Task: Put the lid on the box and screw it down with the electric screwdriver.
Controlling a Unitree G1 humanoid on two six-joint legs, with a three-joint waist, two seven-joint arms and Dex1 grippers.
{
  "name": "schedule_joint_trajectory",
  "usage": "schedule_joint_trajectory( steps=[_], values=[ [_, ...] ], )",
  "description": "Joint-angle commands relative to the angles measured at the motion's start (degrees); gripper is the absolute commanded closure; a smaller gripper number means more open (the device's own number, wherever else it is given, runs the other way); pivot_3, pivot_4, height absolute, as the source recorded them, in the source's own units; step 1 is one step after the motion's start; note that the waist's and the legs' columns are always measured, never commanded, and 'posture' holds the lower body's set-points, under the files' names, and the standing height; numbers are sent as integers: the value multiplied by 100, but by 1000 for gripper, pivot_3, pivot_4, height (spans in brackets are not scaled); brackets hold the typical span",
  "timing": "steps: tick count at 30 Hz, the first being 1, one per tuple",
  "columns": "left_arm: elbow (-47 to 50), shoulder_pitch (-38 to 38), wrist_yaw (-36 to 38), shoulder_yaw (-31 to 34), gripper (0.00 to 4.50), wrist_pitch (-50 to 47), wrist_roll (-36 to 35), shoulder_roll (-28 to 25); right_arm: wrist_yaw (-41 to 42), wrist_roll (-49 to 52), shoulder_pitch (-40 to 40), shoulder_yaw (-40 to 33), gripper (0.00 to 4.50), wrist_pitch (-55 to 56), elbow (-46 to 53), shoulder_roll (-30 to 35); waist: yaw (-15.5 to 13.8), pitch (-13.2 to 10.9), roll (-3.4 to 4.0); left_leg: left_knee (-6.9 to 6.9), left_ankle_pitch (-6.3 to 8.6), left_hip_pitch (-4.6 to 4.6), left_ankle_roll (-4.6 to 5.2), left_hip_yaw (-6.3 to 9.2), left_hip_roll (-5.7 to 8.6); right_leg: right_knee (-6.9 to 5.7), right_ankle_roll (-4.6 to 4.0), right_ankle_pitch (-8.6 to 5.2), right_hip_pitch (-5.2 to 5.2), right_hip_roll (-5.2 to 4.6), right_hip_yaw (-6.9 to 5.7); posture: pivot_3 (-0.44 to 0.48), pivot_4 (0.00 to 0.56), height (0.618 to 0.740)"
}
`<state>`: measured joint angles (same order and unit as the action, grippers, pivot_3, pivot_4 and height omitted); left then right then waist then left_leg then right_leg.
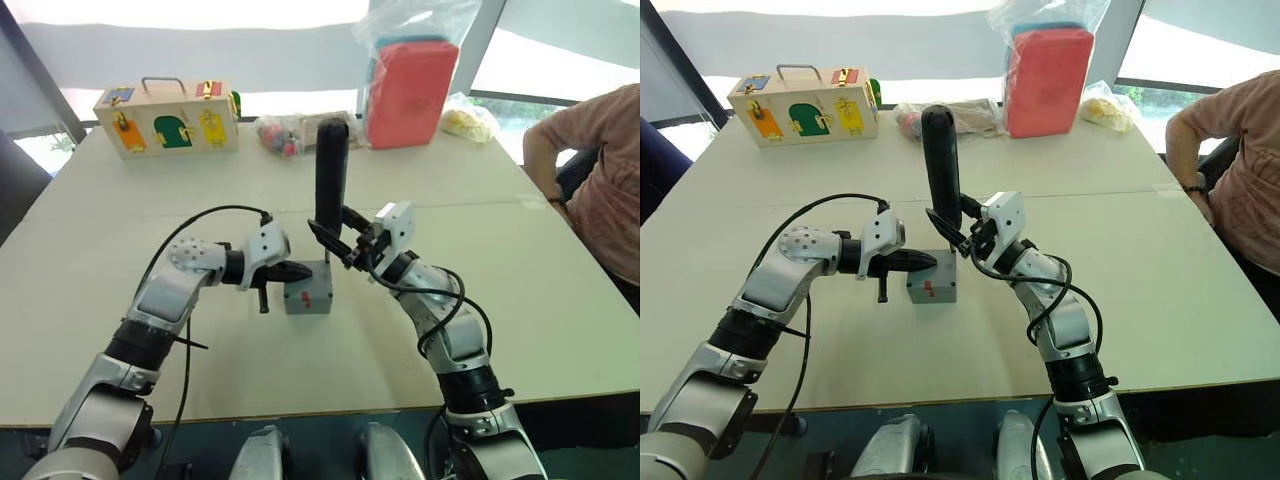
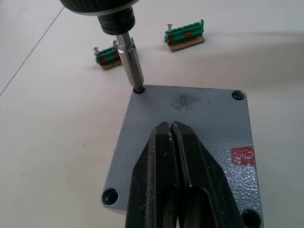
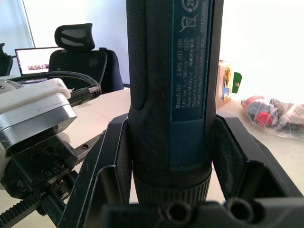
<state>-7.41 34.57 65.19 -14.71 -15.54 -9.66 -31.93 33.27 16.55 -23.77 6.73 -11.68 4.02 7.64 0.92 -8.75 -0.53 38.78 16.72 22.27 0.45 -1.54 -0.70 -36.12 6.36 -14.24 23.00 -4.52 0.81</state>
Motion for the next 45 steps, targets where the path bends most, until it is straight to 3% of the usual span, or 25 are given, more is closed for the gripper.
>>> schedule_joint_trajectory(
  steps=[1, 6, 9, 39, 45],
  values=[
    [-139, -81, 32, -125, 4500, 28, 181, -45, -1, -27, 401, 285, 2642, -646, -345, 5, -1, 24, 2, -1, 0, 0, 0, 1, -1, 0, 0, 0, 0, 0, -1, 0, 150, 730],
    [-224, -106, 47, -165, 4500, 102, 232, -24, -133, -169, 492, 387, 2642, -831, -327, 68, 4, 56, -11, -19, 0, -24, 0, 0, -1, 1, -8, -6, -14, 0, -1, 0, 150, 730],
    [-255, -124, 68, -176, 4500, 132, 248, -26, -201, -147, 523, 401, 2642, -928, -319, 51, 5, 81, -29, -63, 0, -97, 0, -6, -1, 8, -40, -35, -66, -7, 3, 0, 150, 730],
    [-264, -287, 114, -201, 4500, 188, 380, -50, -428, -323, 476, 688, 2642, -1753, -242, 332, 11, 217, -24, -96, 2, -113, 1, 6, -23, 9, -87, -66, -67, -17, -5, 0, 150, 730],
    [-263, -271, 128, -187, 4500, 158, 358, -39, -461, -205, 161, 548, 2642, -1810, 185, 403, 6, 215, -23, -121, 2, -113, 0, 7, -21, 15, -91, -69, -59, -46, -8, 0, 150, 730]
  ],
)
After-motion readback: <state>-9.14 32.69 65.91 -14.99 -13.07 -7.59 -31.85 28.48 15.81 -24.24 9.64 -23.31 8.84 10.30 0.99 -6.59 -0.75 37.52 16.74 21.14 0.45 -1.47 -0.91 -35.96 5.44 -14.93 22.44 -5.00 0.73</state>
